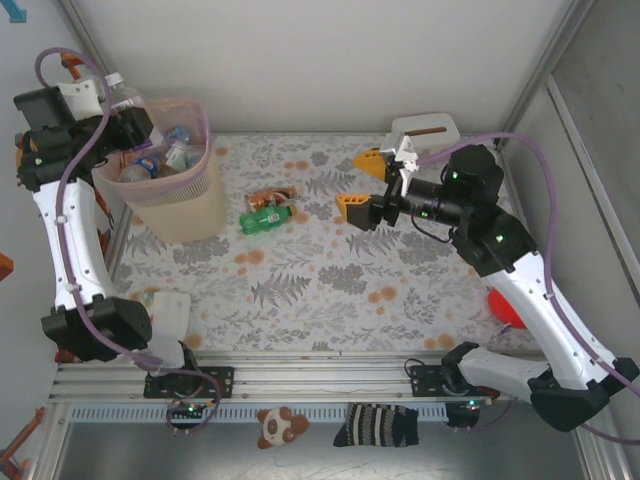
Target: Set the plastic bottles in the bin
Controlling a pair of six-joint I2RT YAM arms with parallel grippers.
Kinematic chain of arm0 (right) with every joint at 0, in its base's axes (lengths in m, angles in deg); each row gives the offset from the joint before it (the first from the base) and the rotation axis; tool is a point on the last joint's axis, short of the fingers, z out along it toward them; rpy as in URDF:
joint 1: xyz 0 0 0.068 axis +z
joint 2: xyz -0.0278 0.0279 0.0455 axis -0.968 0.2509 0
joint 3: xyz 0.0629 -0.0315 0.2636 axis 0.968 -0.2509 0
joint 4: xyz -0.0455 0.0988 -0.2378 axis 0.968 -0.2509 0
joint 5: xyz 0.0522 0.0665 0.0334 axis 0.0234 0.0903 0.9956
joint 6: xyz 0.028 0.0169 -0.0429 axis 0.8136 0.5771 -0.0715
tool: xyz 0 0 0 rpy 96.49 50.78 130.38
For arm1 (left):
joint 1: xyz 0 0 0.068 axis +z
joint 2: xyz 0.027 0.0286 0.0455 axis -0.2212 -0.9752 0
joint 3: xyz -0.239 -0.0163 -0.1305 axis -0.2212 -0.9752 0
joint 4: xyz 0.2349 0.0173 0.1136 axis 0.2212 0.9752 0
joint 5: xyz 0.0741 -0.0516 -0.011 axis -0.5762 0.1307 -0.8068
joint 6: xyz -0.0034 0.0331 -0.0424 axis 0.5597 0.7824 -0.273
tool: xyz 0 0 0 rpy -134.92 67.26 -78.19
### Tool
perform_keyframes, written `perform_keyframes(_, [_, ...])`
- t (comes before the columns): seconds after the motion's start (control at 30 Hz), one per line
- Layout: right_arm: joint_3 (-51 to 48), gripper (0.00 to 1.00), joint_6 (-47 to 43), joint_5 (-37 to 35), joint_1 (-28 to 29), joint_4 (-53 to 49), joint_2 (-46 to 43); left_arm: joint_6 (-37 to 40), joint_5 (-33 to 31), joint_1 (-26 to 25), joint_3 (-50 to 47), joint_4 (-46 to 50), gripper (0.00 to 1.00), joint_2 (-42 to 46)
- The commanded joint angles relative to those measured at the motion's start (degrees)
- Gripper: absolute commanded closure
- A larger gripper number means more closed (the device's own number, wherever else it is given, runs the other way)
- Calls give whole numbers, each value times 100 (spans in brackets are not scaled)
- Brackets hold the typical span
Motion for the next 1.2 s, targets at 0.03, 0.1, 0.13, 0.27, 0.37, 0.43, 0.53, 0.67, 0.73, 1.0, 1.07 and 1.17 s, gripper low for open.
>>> perform_keyframes(0.03, [111, 16, -139, -6, 37, -23, 15, 528, -482, 78, 362, 352, 43, -297])
perform_keyframes(0.1, [120, 16, -169, -4, 37, -62, 24, 677, -731, 86, 472, 451, 43, -485])
perform_keyframes(0.13, [126, 16, -187, -8, 37, -78, 24, 748, -861, 86, 524, 487, 43, -575])
perform_keyframes(0.27, [198, 16, -261, 5, 41, -163, 81, 972, -1104, 93, 668, 594, 43, -946])
perform_keyframes(0.37, [242, 16, -279, 26, 41, -201, 128, 1052, -1133, 95, 708, 715, 42, -1189])
perform_keyframes(0.43, [239, 16, -274, 27, 37, -210, 155, 1065, -1077, 95, 719, 816, 43, -1331])
perform_keyframes(0.53, [217, 16, -264, 23, 37, -188, 164, 1076, -1073, 97, 783, 1061, 42, -1568])
perform_keyframes(0.67, [198, 17, -251, 18, 37, -172, 161, 1119, -1143, 98, 1064, 1486, 41, -1912])
perform_keyframes(0.73, [190, 17, -254, 12, 37, -182, 155, 1162, -1205, 102, 1280, 1731, 41, -2108])
perform_keyframes(1.0, [190, 17, -239, -4, 38, -164, 147, 1309, -1367, 102, 2275, 2699, 38, -2850])
perform_keyframes(1.07, [190, 17, -242, -8, 37, -164, 147, 1359, -1419, 100, 2457, 2877, 38, -2986])
perform_keyframes(1.17, [198, 17, -244, 1, 41, -155, 147, 1381, -1466, 100, 2635, 3025, 38, -3089])
